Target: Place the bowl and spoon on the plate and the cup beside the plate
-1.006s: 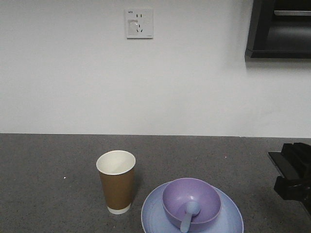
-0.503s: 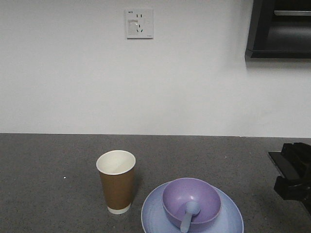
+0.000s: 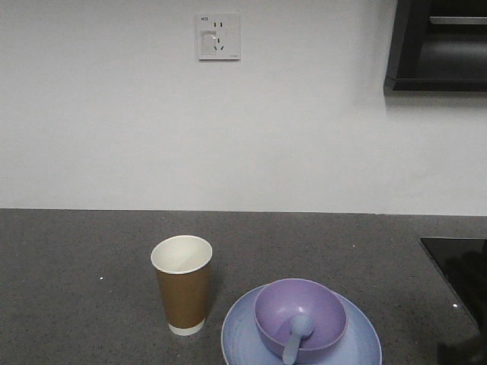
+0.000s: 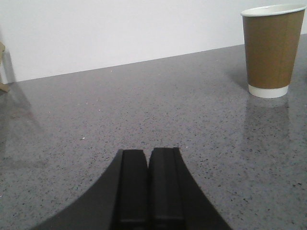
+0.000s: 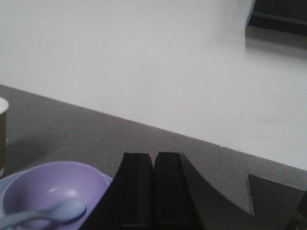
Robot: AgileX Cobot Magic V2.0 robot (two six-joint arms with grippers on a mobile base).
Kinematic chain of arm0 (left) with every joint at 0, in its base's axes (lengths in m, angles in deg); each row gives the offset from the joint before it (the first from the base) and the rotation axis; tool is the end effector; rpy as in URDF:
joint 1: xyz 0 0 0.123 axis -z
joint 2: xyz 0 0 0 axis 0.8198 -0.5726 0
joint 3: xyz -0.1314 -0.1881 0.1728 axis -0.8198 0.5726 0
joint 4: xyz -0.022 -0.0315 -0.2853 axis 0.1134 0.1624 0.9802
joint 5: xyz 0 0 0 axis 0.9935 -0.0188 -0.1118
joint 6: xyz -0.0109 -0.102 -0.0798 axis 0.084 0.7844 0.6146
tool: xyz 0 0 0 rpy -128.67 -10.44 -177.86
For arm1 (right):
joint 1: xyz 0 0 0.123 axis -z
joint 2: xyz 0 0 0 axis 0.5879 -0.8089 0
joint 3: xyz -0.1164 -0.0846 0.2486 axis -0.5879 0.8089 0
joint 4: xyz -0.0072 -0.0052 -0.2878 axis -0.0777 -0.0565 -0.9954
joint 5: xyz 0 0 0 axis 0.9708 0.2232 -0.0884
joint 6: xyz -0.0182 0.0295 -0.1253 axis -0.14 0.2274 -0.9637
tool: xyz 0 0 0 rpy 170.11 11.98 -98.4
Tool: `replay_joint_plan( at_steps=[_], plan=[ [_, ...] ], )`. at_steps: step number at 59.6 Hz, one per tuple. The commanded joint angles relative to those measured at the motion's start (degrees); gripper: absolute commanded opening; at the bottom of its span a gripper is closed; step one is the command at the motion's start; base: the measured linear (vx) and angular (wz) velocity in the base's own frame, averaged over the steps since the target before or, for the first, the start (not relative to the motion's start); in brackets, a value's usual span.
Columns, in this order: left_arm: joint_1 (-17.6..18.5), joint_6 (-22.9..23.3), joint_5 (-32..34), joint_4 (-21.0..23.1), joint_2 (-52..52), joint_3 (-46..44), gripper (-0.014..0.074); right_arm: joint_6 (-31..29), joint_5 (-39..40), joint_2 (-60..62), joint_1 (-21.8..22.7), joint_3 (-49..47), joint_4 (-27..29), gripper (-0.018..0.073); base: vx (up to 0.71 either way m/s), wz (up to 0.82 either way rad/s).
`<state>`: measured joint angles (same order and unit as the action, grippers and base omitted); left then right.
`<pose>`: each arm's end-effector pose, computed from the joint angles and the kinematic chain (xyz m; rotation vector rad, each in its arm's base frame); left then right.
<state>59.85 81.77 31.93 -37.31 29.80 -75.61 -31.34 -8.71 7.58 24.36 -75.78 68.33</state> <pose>0.1291 -0.0096 0.1831 0.1510 1.6758 0.0233 0.2342 0.0479 0.2991 -0.3115 1.6118 0.0140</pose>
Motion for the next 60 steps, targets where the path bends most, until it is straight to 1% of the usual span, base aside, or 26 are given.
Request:
replay_joint_plan(
  at_steps=[1,4,9,15,16,20,23,26,27,37,60],
  plan=[
    [0.07,0.3,4.77,0.54,1.01,-1.49,-0.0006,2.34,5.4,6.37,0.07,5.63,-1.29,-0.0008,0.0,0.0],
    [0.07,0.3,4.77,0.54,1.01,-1.49,-0.0006,2.83,5.31,10.45,0.2,9.49,-0.85,-0.0008,0.0,0.0],
    [0.07,0.3,4.77,0.54,1.01,-1.49,-0.0006,5.27,4.16,17.88,0.75,17.62,-0.75,-0.0008,0.0,0.0],
    [0.07,0.3,4.77,0.54,1.01,-1.49,-0.0006,10.2,-0.1,27.67,3.42,24.86,-0.93,-0.0008,0.0,0.0],
    [0.07,0.3,4.77,0.54,1.01,-1.49,-0.0006,11.01,-1.08,30.73,4.37,26.14,-1.29,-0.0008,0.0,0.0],
    [0.07,0.3,4.77,0.54,1.01,-1.49,-0.0006,12.78,-4.12,36.82,6.25,29.23,-1.29,-0.0008,0.0,0.0],
    [0.07,0.3,4.77,0.54,1.01,-1.49,-0.0006,13.6,-9.06,41.85,7.71,29.57,-1.29,-0.0008,0.0,0.0],
    [0.07,0.3,4.77,0.54,1.01,-1.49,-0.0006,13.73,-12.93,46.27,8.72,29.46,-2.48,-0.0008,0.0,0.0],
    [0.07,0.3,4.39,0.54,1.01,-1.49,-0.0006,14.3,-12.53,45.22,9.56,29.46,-2.84,-0.0008,0.0,0.0],
    [0.07,0.3,4.39,0.54,1.01,-1.49,-0.0006,14.61,-9.05,45.61,9.56,29.46,-2.84,-0.0008,0.0,0.0],
    [0.07,0.3,4.39,0.54,1.01,-1.49,-0.0006,14.55,-9.01,45.61,9.56,29.46,-2.94,-0.0008,0.0,0.0]
  ],
)
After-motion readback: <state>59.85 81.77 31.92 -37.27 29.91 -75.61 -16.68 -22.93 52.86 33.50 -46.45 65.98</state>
